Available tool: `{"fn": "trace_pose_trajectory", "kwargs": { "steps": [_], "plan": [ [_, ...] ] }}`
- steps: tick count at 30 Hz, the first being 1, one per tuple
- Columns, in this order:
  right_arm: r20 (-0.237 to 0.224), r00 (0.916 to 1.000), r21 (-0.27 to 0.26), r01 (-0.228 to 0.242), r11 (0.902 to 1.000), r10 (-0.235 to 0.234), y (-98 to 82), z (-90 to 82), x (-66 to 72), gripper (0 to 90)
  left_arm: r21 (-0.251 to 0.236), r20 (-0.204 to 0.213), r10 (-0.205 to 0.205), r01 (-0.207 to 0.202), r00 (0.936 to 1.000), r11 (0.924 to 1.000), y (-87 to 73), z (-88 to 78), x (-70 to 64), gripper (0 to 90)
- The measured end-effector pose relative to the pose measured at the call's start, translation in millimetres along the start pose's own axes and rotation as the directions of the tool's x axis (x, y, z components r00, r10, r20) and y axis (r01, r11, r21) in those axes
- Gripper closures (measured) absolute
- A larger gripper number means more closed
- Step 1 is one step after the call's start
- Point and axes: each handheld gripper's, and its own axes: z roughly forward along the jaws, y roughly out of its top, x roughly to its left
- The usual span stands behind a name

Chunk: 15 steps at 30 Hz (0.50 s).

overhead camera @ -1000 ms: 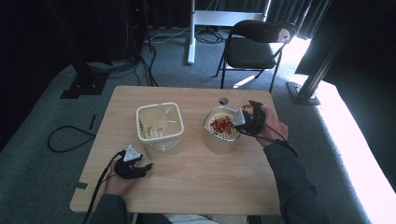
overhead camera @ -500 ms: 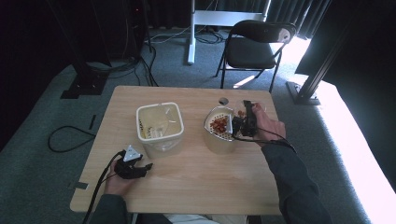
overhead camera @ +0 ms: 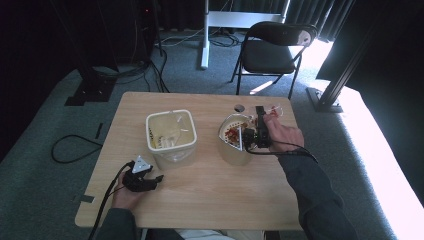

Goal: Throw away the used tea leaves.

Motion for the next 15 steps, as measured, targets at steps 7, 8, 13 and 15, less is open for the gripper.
{"fn": "trace_pose_trajectory", "kwargs": {
  "steps": [7,8,13,15],
  "plan": [
    [0.005,0.9987,0.044,0.051,0.9977,-0.052,-3.9,6.5,4.2,38.6,-0.002,0.000,-0.001,0.001,1.0000,1.0000,0.1,0.2,-0.2,39.4],
    [0.005,0.9984,0.045,0.056,0.9974,-0.056,-2.6,6.6,5.1,38.6,-0.001,0.000,-0.002,0.002,1.0000,1.0000,0.1,0.2,-0.2,39.3],
    [0.021,0.9969,0.003,0.076,0.9971,-0.076,9.6,-2.5,5.3,38.6,-0.004,0.000,-0.002,0.002,1.0000,1.0000,0.0,0.4,-0.2,39.3],
    [0.025,0.9972,-0.006,0.070,0.9975,-0.070,9.8,-6.0,3.9,38.6,-0.004,0.000,-0.002,0.002,1.0000,1.0000,0.0,0.4,-0.3,39.3]
  ]
}}
